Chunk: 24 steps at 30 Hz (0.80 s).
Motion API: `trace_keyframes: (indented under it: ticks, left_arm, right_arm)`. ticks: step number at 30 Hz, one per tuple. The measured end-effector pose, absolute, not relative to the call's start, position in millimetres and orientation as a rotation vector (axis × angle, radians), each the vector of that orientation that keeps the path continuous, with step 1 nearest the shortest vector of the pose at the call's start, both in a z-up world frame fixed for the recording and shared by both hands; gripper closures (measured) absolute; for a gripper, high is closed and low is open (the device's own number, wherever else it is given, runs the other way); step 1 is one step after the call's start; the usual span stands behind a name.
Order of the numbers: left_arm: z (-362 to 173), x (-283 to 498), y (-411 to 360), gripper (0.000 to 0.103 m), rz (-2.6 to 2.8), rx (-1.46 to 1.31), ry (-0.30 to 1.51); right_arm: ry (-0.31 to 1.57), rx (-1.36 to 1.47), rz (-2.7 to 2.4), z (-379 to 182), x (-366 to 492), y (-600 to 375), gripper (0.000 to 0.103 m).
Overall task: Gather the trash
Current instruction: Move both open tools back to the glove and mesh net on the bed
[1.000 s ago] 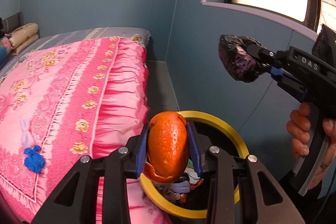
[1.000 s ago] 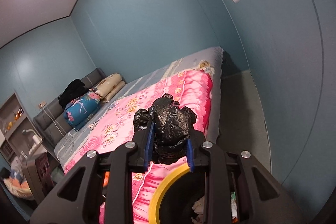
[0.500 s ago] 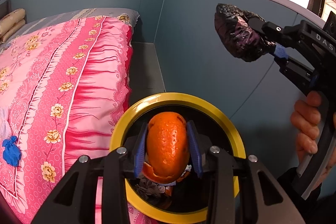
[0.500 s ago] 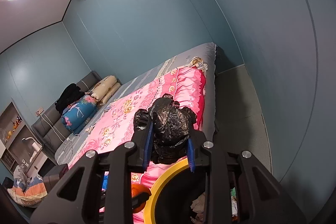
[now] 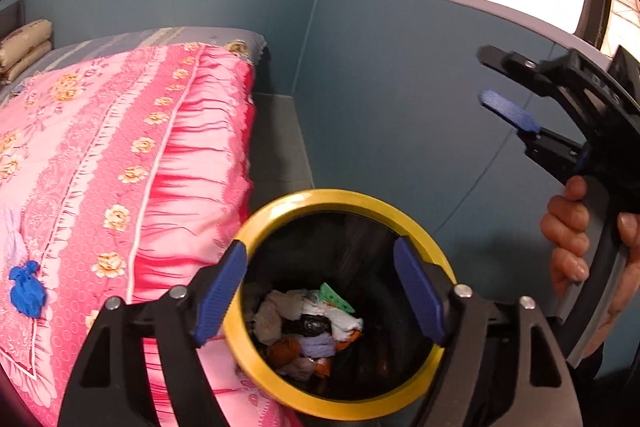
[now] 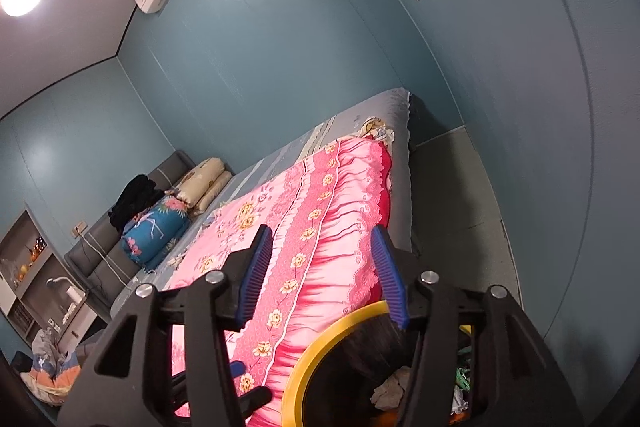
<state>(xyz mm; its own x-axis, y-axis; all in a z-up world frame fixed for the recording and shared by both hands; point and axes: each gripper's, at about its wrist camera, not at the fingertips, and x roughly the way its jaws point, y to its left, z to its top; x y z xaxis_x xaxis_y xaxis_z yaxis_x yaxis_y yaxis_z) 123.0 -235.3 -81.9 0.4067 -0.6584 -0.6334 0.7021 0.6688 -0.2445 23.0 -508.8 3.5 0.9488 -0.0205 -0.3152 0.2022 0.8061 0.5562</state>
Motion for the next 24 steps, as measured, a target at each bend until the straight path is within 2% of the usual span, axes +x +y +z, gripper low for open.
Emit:
trace_keyframes:
  ticks: [10,24]
  left_arm:
    - [-77,156,-187,0.024,-0.708,0.010,0.756]
    - [-89,223,-68,0.023,-0.416,-0.058,0.747]
  right_arm:
    - [0.246,0.587,-0.026,10,28,-496,0.043]
    - [0.340,0.475,0.205,9,89,-422,0.038]
